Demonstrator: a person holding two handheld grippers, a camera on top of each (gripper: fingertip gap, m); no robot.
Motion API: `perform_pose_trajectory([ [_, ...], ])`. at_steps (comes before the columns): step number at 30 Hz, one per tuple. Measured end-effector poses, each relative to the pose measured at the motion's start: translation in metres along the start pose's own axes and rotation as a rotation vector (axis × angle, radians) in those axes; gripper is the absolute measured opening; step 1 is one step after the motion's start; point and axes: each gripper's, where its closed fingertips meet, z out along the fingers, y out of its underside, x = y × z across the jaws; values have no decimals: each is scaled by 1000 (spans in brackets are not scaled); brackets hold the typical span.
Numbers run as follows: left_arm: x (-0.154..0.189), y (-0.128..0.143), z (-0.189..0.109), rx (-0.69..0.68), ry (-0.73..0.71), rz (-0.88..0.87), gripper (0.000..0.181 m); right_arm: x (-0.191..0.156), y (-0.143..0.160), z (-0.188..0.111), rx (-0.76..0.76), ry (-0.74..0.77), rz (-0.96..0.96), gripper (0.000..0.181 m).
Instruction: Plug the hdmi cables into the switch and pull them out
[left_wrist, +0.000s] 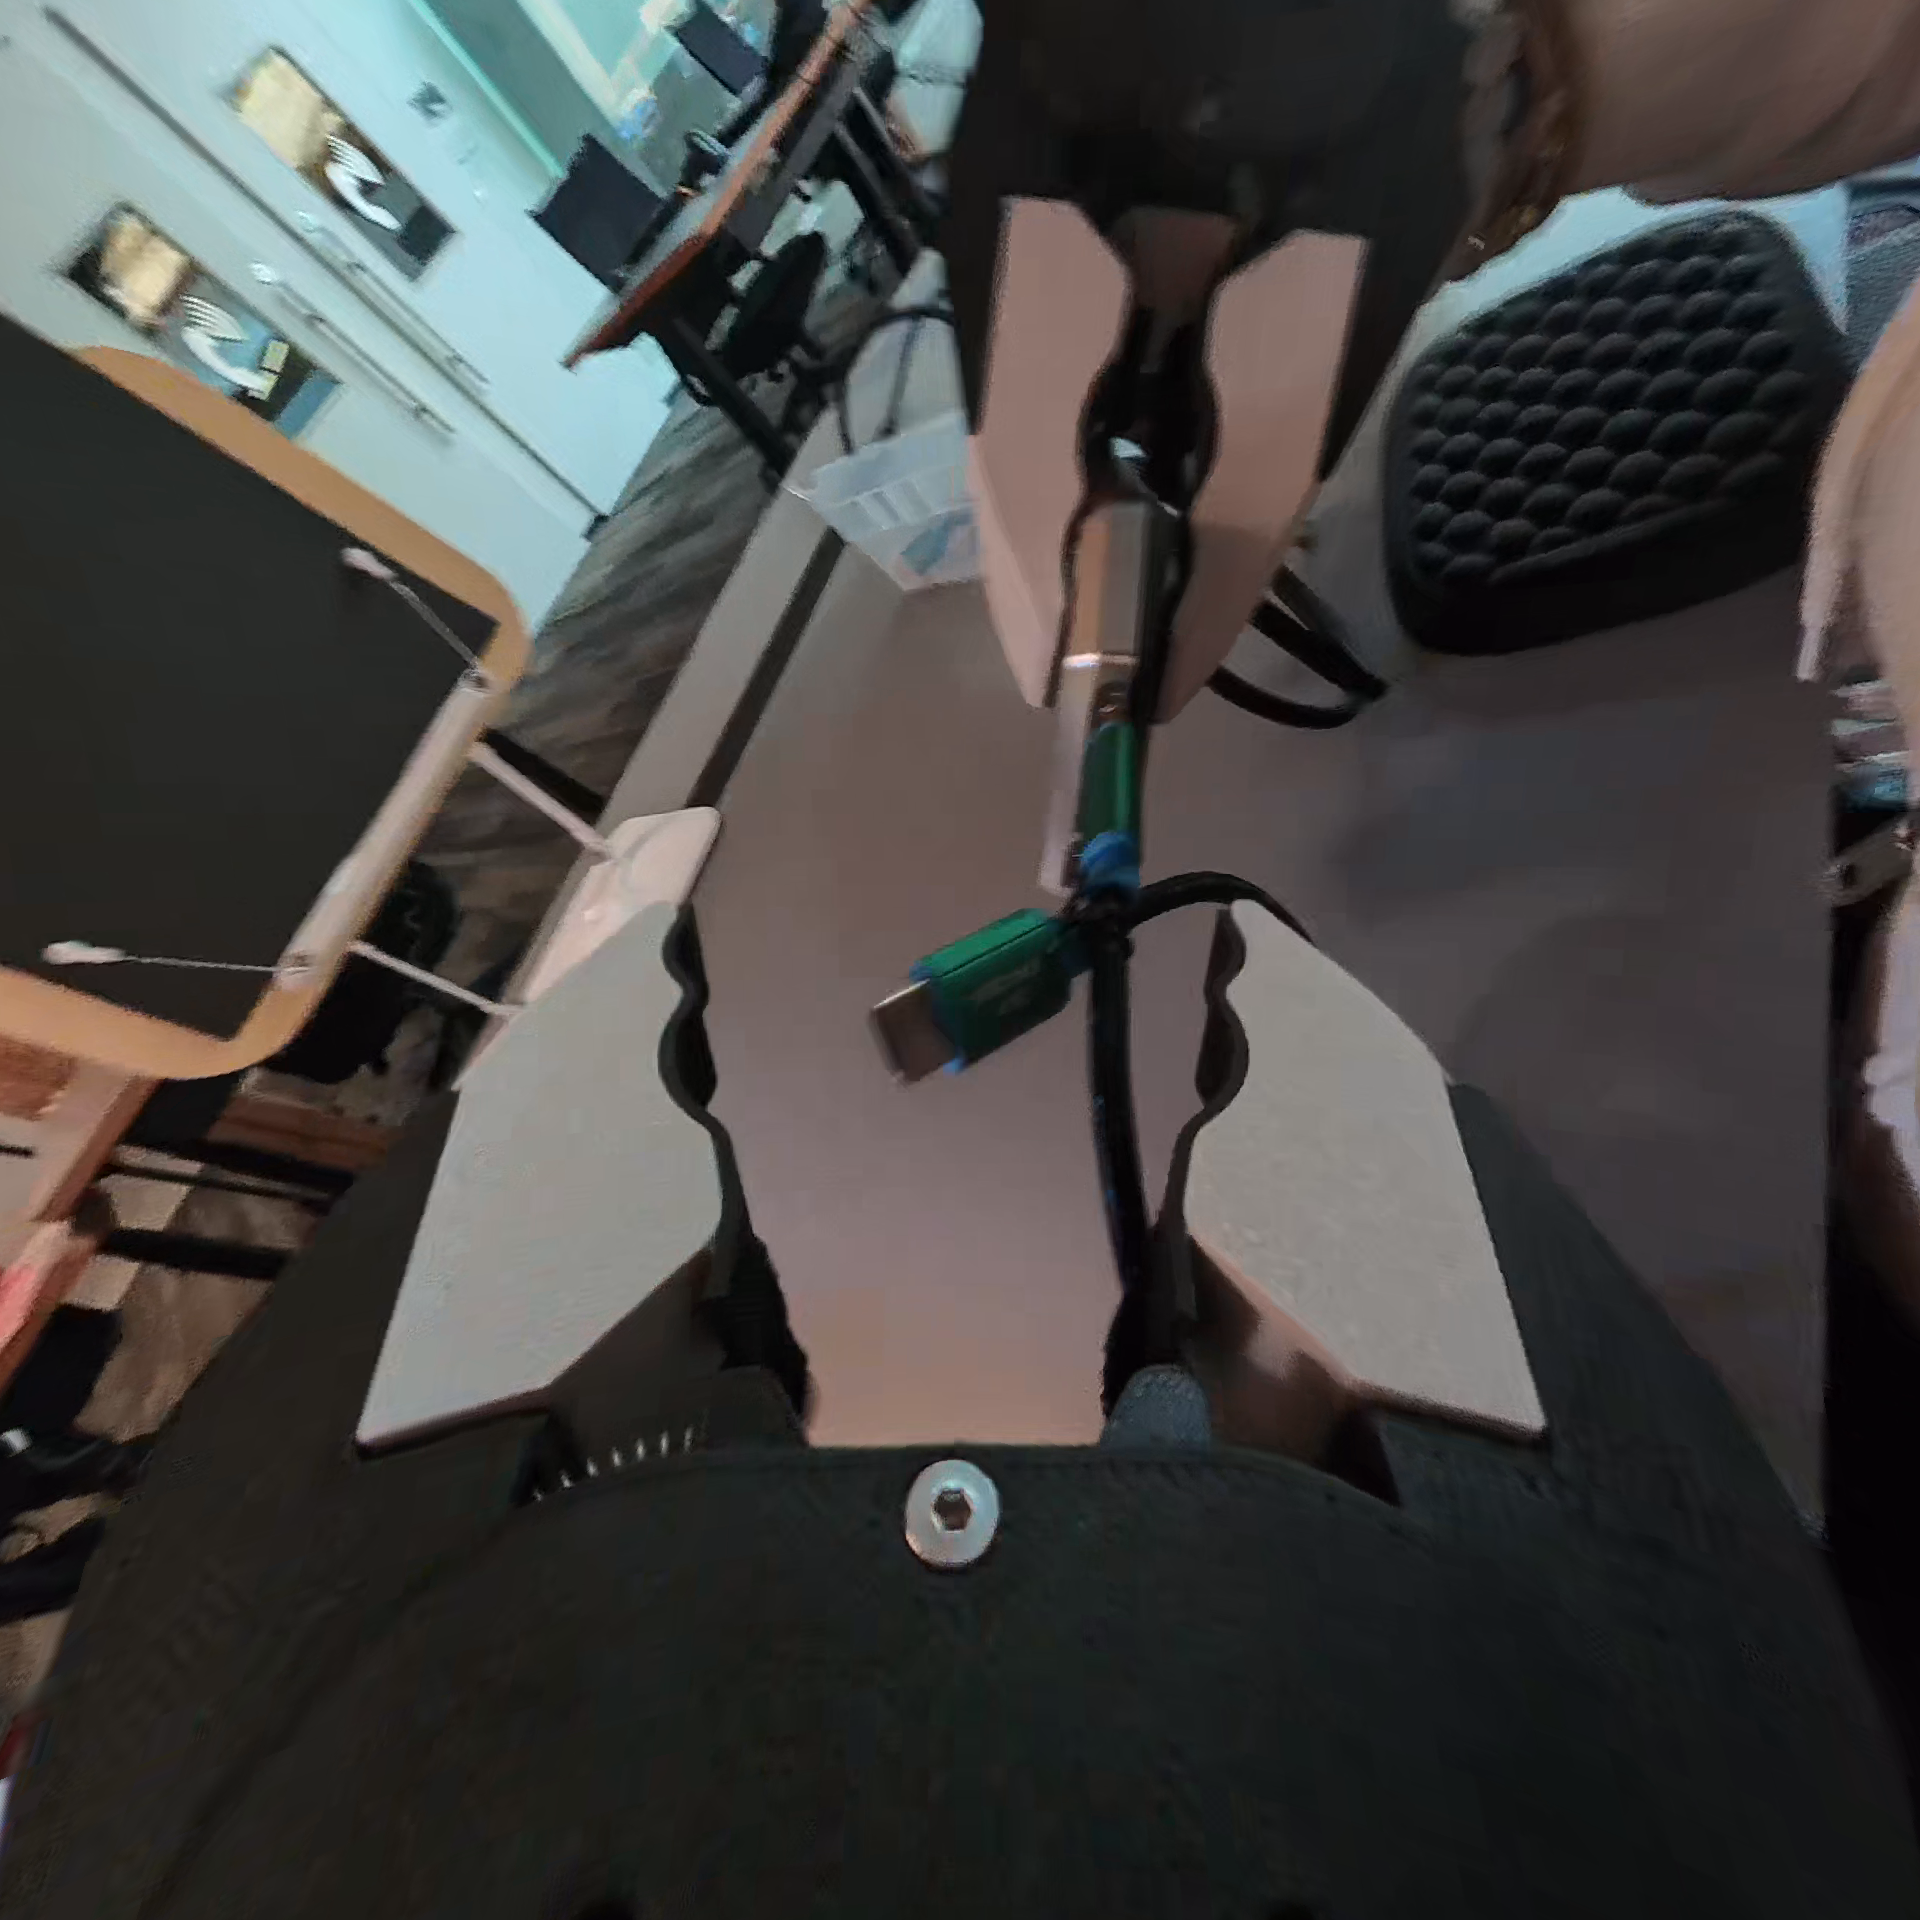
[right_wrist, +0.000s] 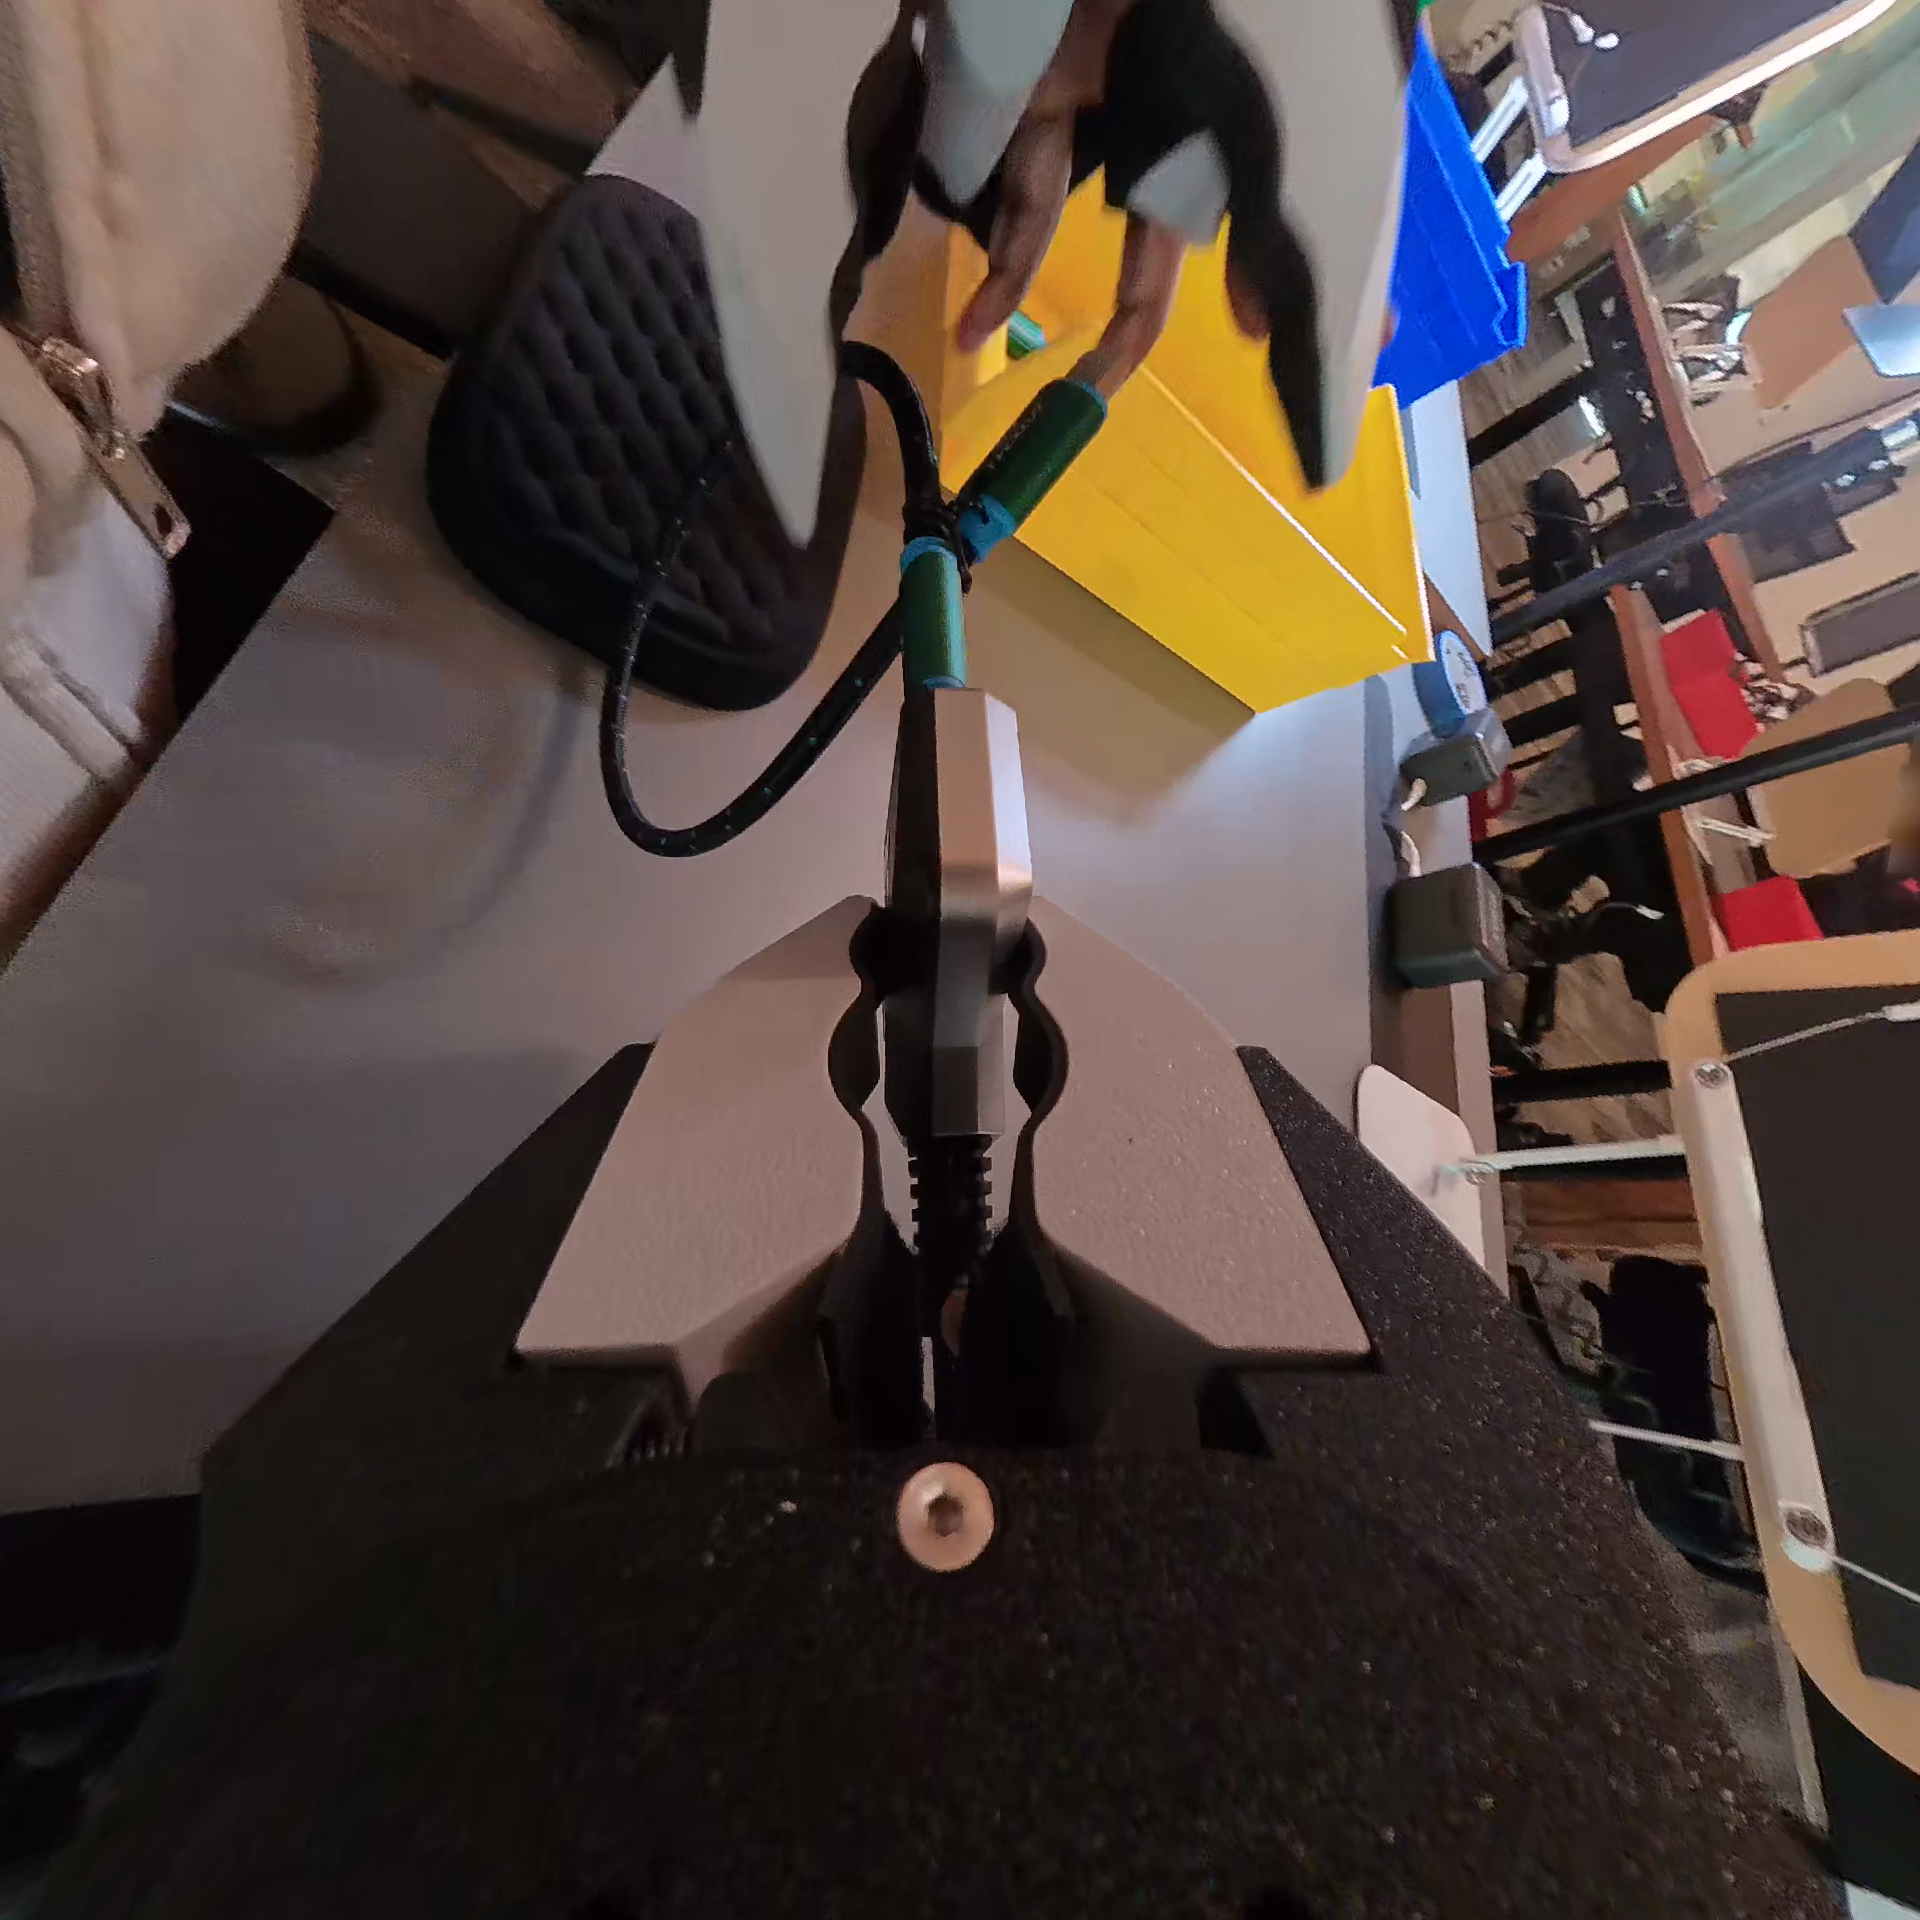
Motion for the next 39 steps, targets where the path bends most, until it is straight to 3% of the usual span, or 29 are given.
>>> perform_pose_trajectory([
  [3, -6, -17, -23, 142, 67, -171, 82, 3, 3, -4, 4, 43, -6, 22],
  [6, 8, -11, -21, 198, 200, -359, 70, 3, 4, -5, 17, 61, -20, 22],
  [9, 23, 2, -1, 149, 214, -245, 64, 1, -5, -3, 54, 64, -60, 22],
  [13, 28, -11, 13, 220, 181, -165, 35, -1, -12, 0, 62, 65, -65, 22],
  [17, 41, -10, 16, 174, 196, -41, 14, -2, -7, -1, 45, 79, -63, 22],
  [20, 46, -10, 15, 173, 196, 58, 12, -6, -8, -1, 55, 86, -105, 21],
  [33, 47, -30, 13, 282, 261, 65, 10, -5, -12, -2, -10, 106, -184, 20],
  [35, 50, -36, 14, 287, 285, 71, 7, -14, -24, 4, 40, 67, -199, 20],
  [39, 40, -33, 14, 258, 218, 117, 8, -3, -23, 5, -21, 142, -234, 20],
])
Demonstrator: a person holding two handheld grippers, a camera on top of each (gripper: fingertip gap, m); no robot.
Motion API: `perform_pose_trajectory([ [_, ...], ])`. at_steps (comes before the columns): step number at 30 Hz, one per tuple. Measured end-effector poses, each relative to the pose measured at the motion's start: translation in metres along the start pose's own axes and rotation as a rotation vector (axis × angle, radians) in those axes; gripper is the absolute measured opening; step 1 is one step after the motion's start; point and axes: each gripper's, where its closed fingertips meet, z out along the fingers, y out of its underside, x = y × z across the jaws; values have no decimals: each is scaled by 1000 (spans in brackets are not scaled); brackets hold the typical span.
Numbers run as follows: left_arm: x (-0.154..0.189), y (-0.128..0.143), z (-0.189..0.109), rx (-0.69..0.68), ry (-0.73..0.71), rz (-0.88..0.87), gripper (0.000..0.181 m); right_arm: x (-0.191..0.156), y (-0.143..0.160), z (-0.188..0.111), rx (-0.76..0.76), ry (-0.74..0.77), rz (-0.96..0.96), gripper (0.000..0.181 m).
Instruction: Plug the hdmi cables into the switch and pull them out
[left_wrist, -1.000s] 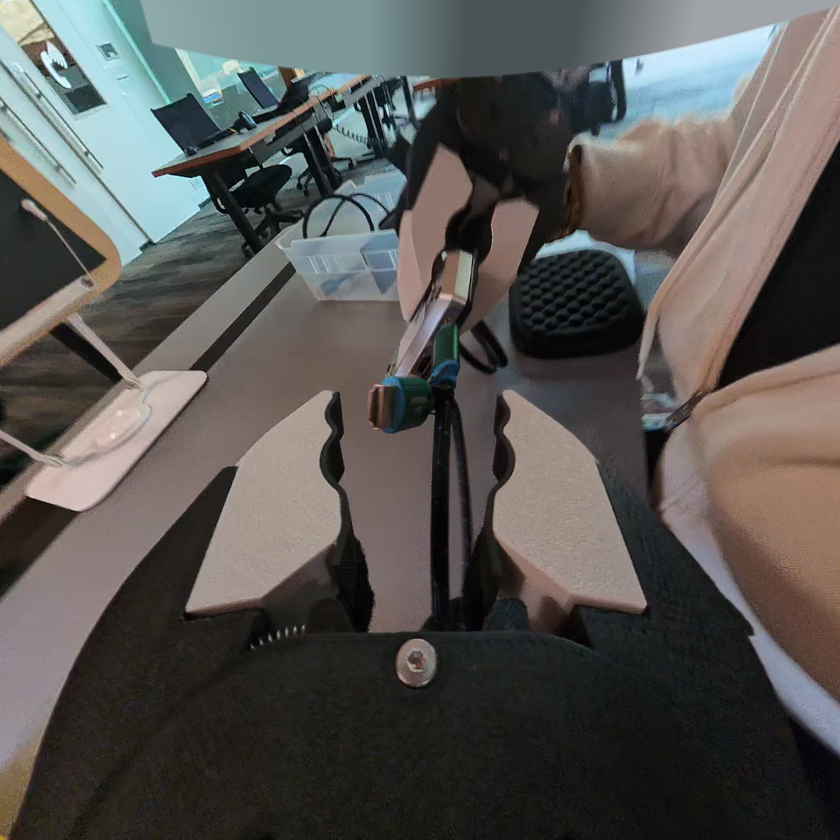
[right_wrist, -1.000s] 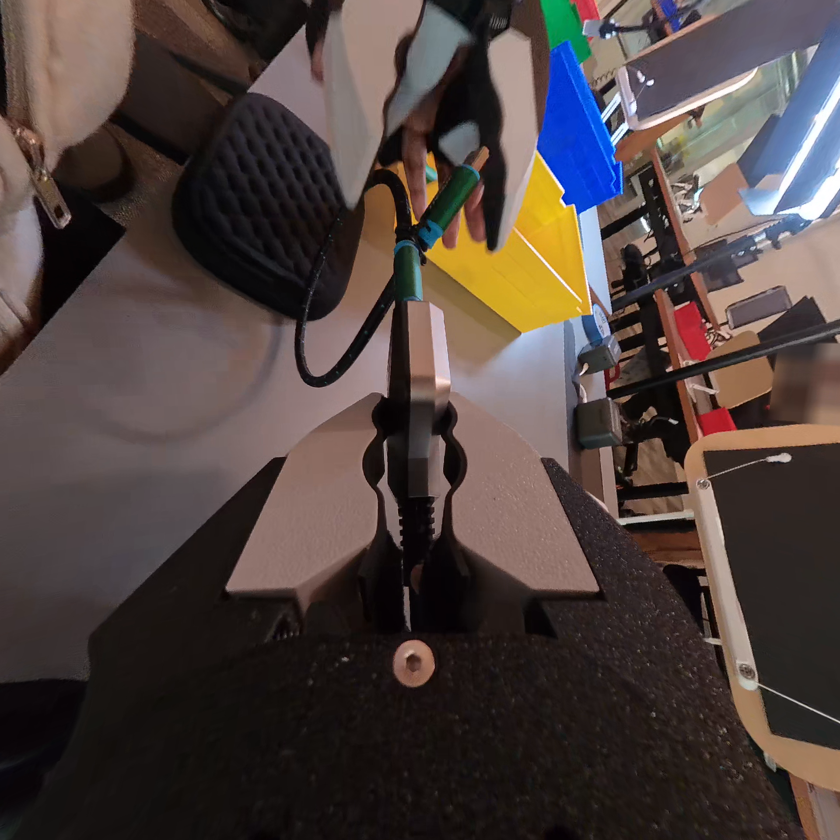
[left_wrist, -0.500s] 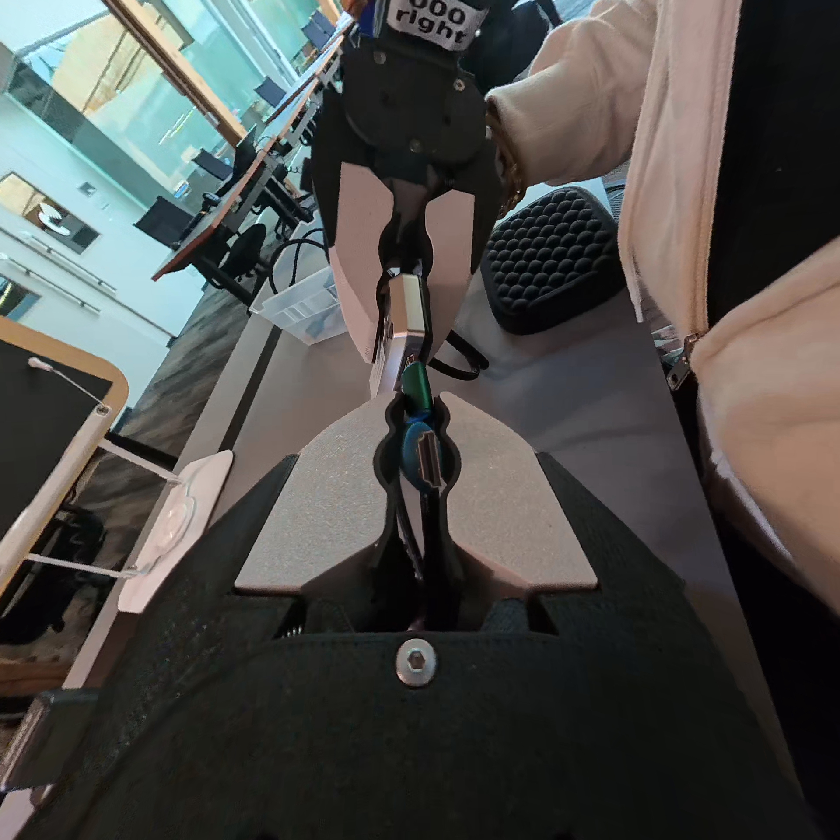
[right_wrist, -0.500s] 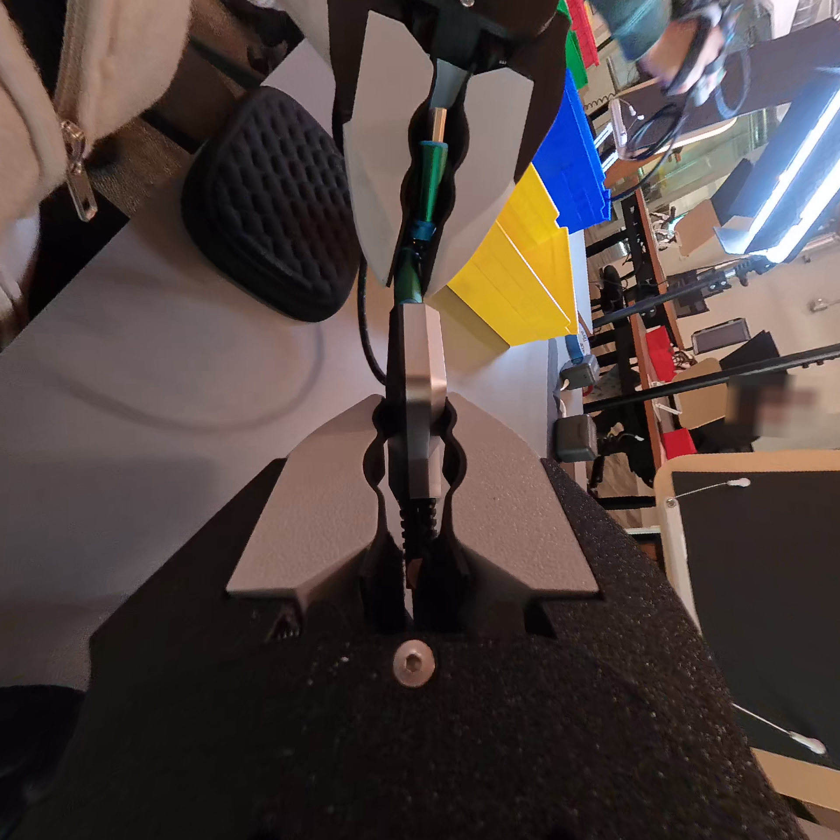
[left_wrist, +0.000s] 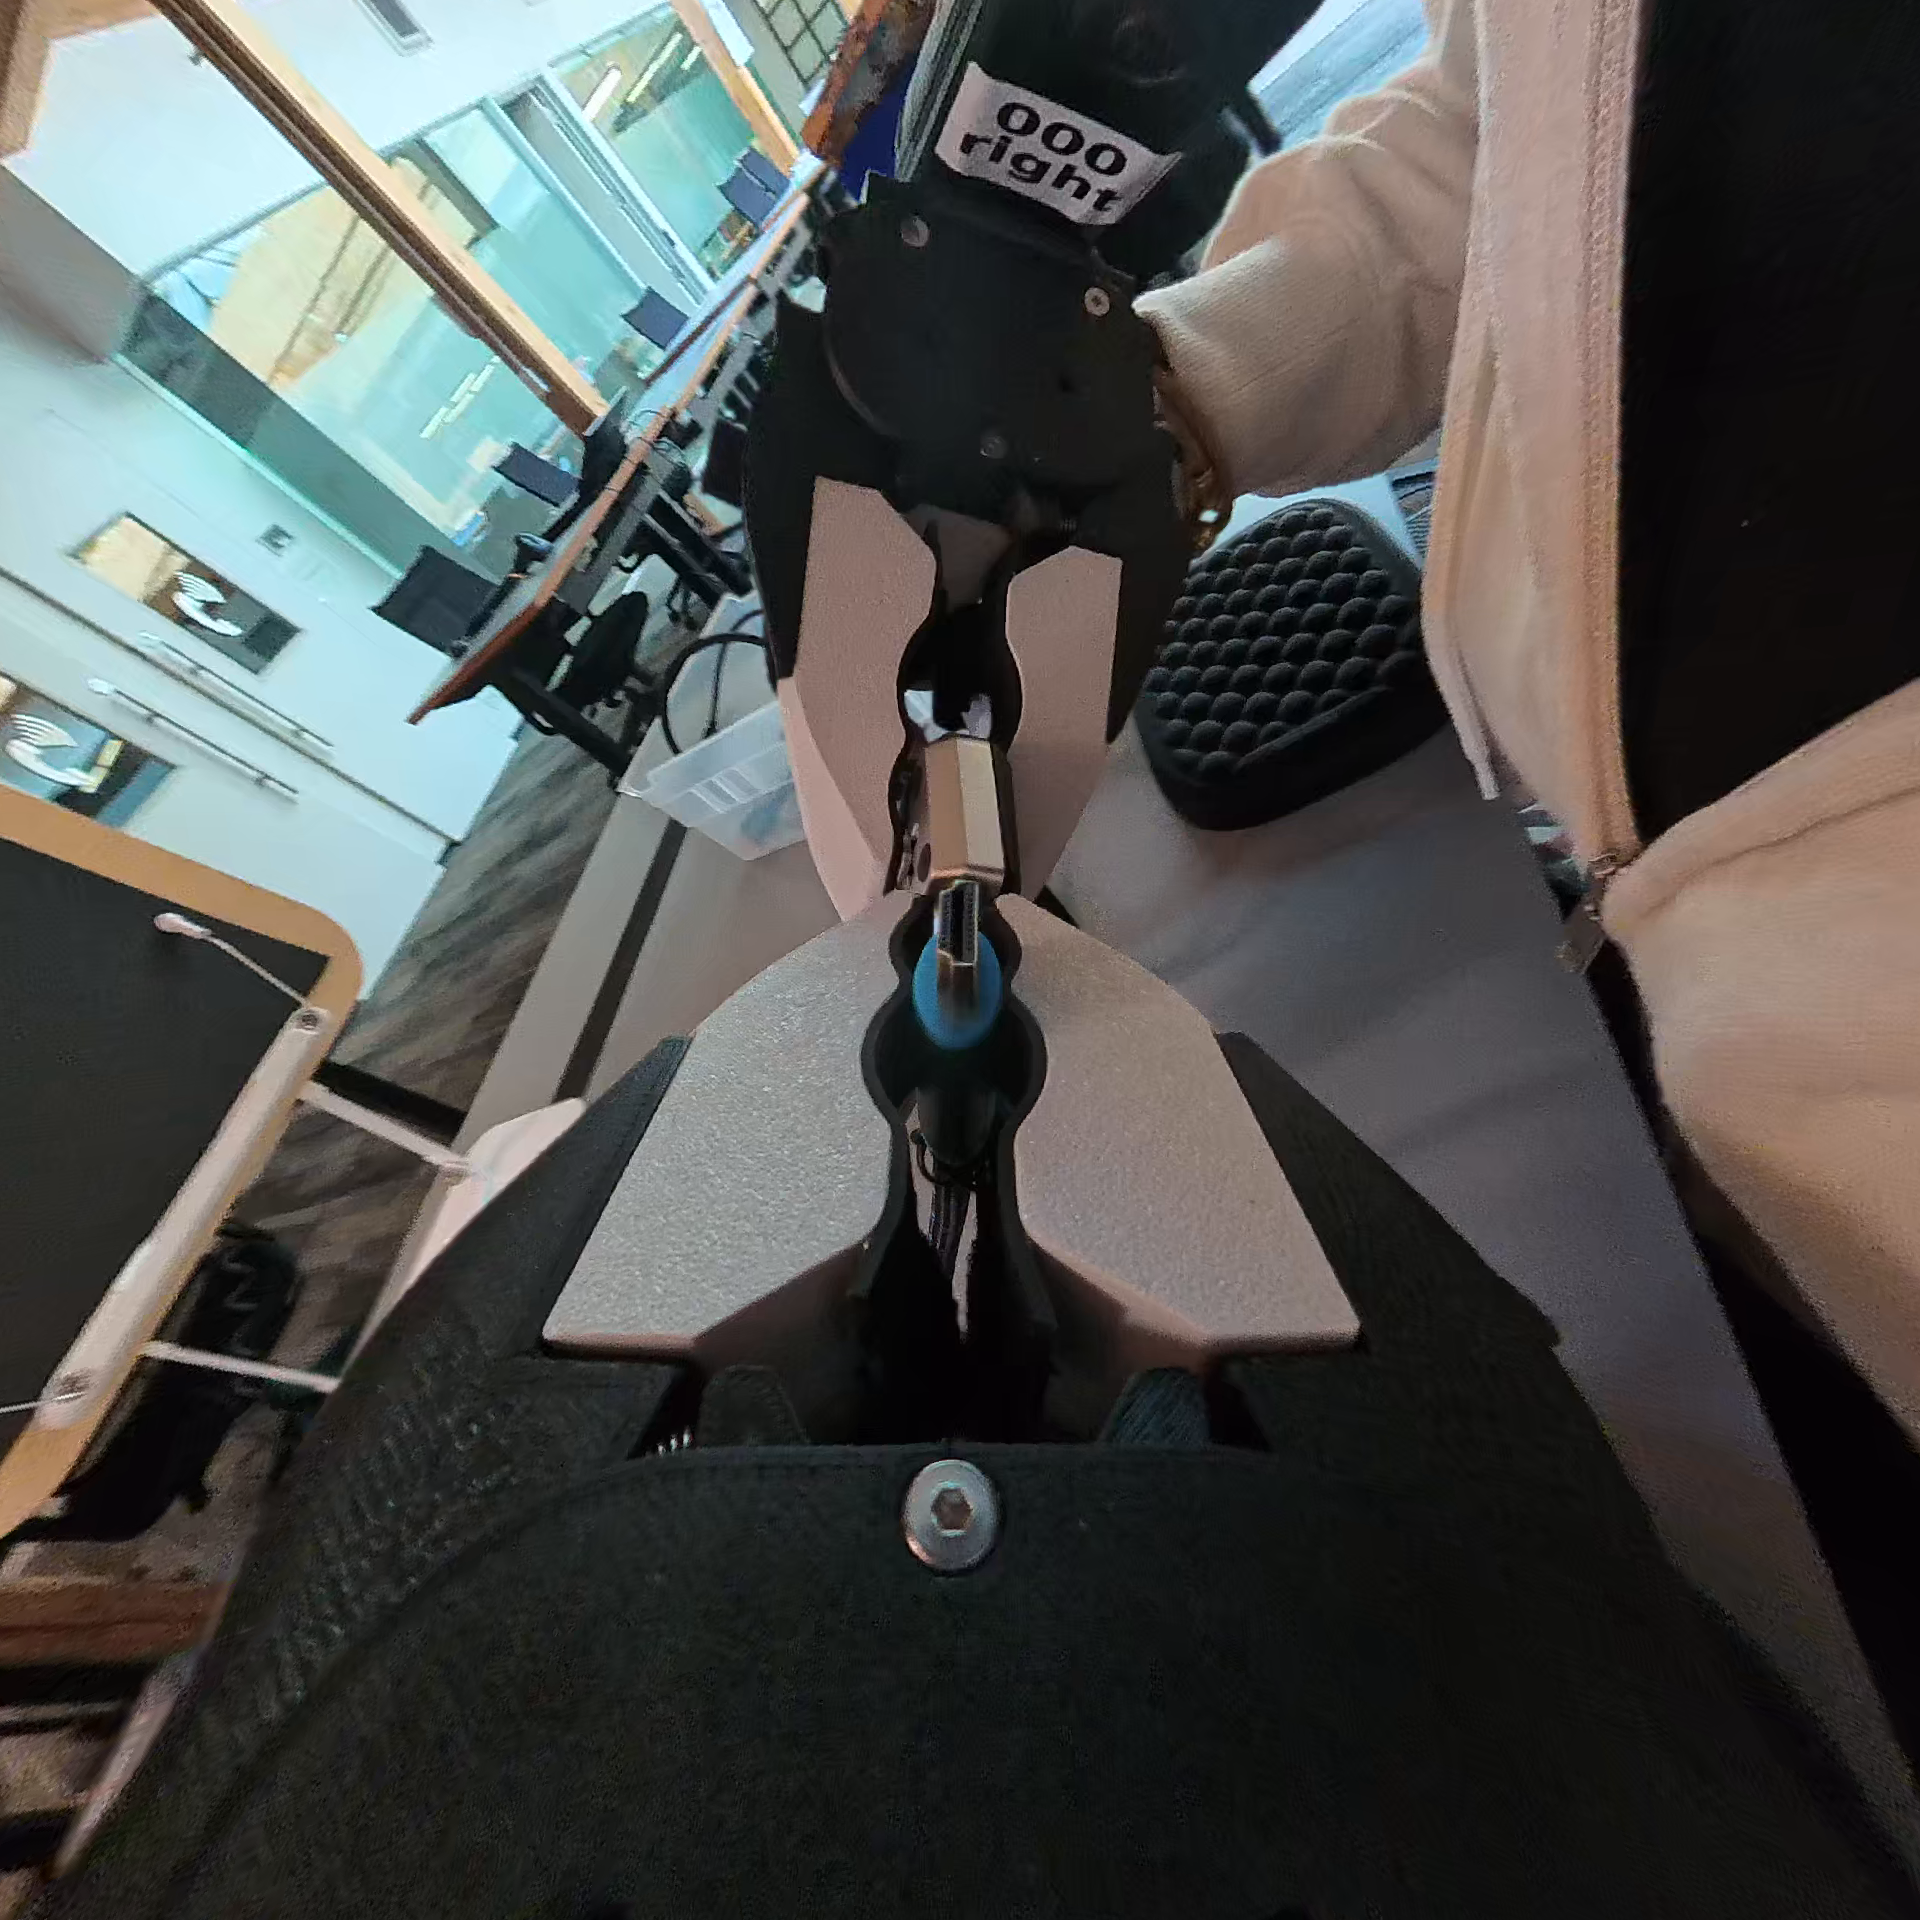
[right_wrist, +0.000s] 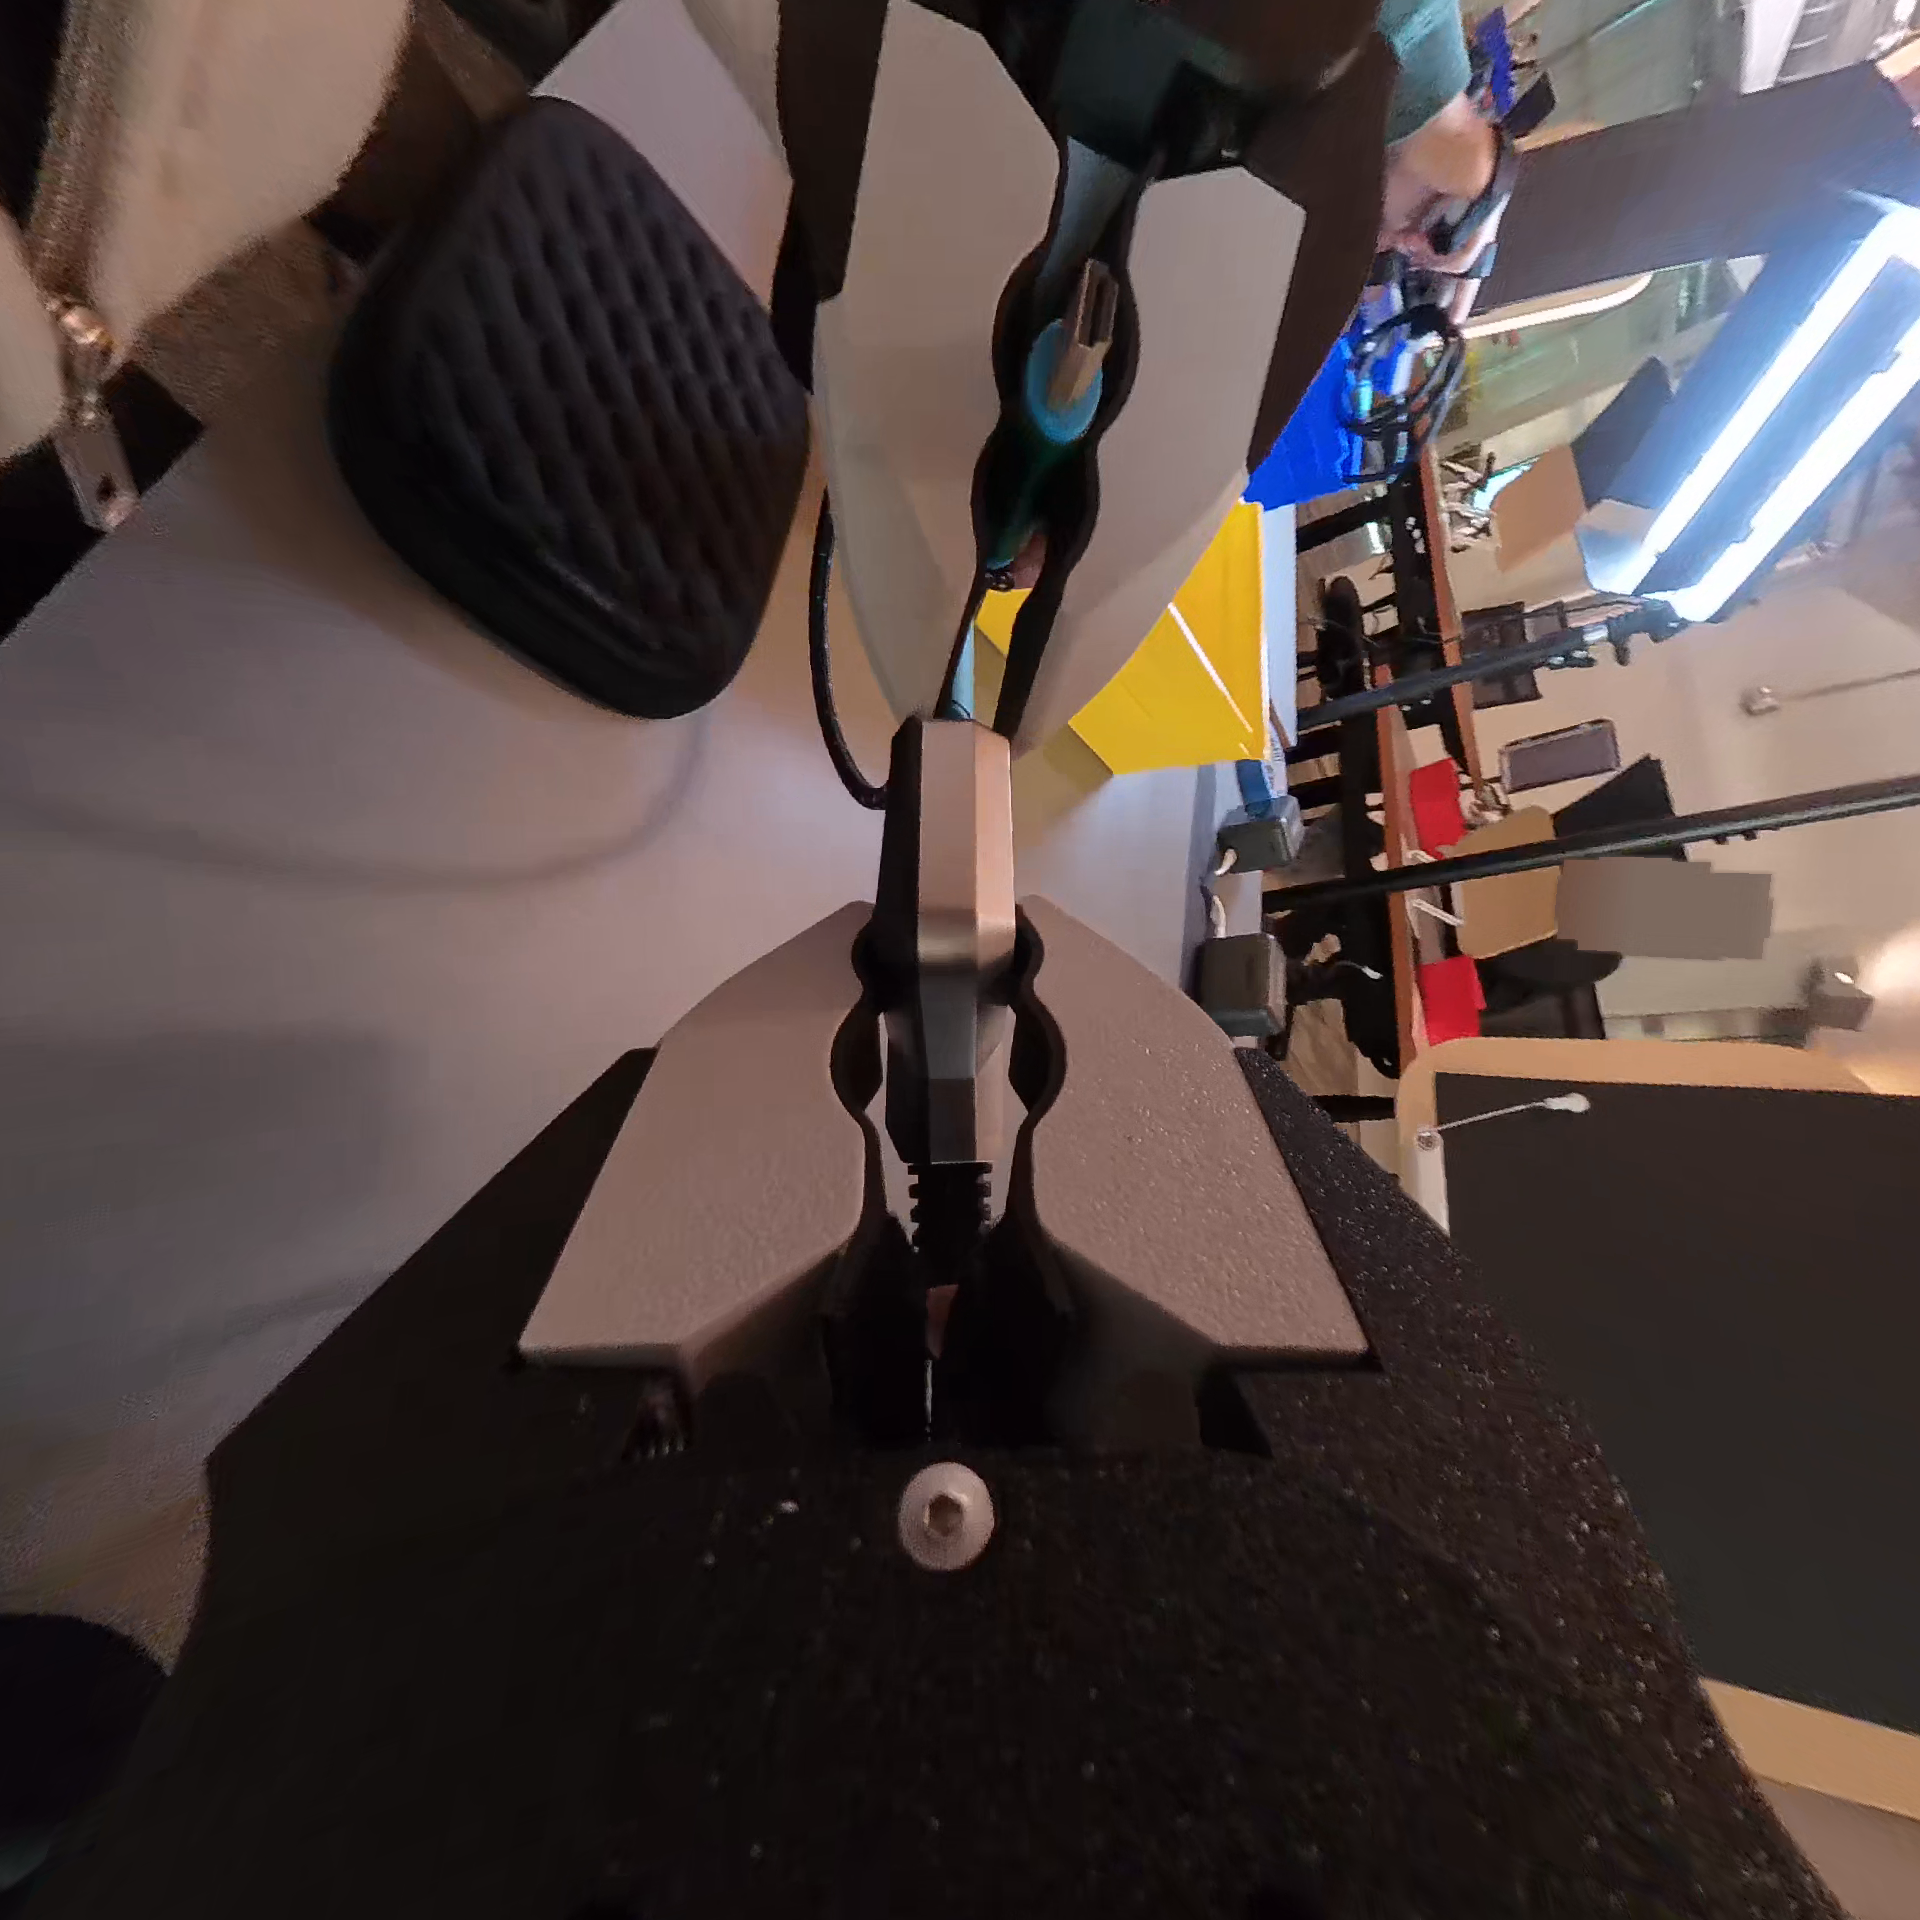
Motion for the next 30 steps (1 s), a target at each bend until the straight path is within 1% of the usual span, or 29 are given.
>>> perform_pose_trajectory([
  [2, -8, -1, -4, -7, -31, 17, 9, 7, 2, -2, -15, 37, -30, 21],
  [3, -9, 1, -8, -33, -23, 21, 18, 10, 2, -3, -15, 54, -51, 21],
  [5, -5, 12, -17, -120, 43, -7, 38, 11, 7, -5, -13, 63, -57, 21],
  [7, 2, 16, -21, -144, 88, -34, 43, 8, 6, -7, 11, 55, -55, 21],
  [8, 2, 17, -19, -149, 76, -14, 41, 6, 2, -7, 28, 48, -59, 21],
  [9, 3, 20, -16, -169, 65, 22, 27, 4, -3, -6, 48, 43, -65, 21],
  [11, 8, 28, -11, -236, 67, 94, 17, 3, -4, -2, 29, 39, -87, 21],
  [12, 8, 30, -11, -256, 56, 114, 16, 2, -2, -1, 12, 34, -94, 21],
  [15, 8, 24, -11, -252, 45, 104, 13, 1, -5, -4, 39, 31, -56, 21],
  [18, 9, 25, -10, -254, 49, 115, 12, 0, -4, -3, -8, 12, -71, 20],
  [22, 10, 27, -7, -264, 60, 89, 12, -3, 0, -2, -22, -5, -44, 19],
  [26, 12, 34, -2, -325, 50, 43, 12, -6, 11, 4, -130, -10, -56, 20],
  [30, 13, 43, 3, -383, 28, -5, 12, -8, 23, 9, -206, -3, -64, 19],
])
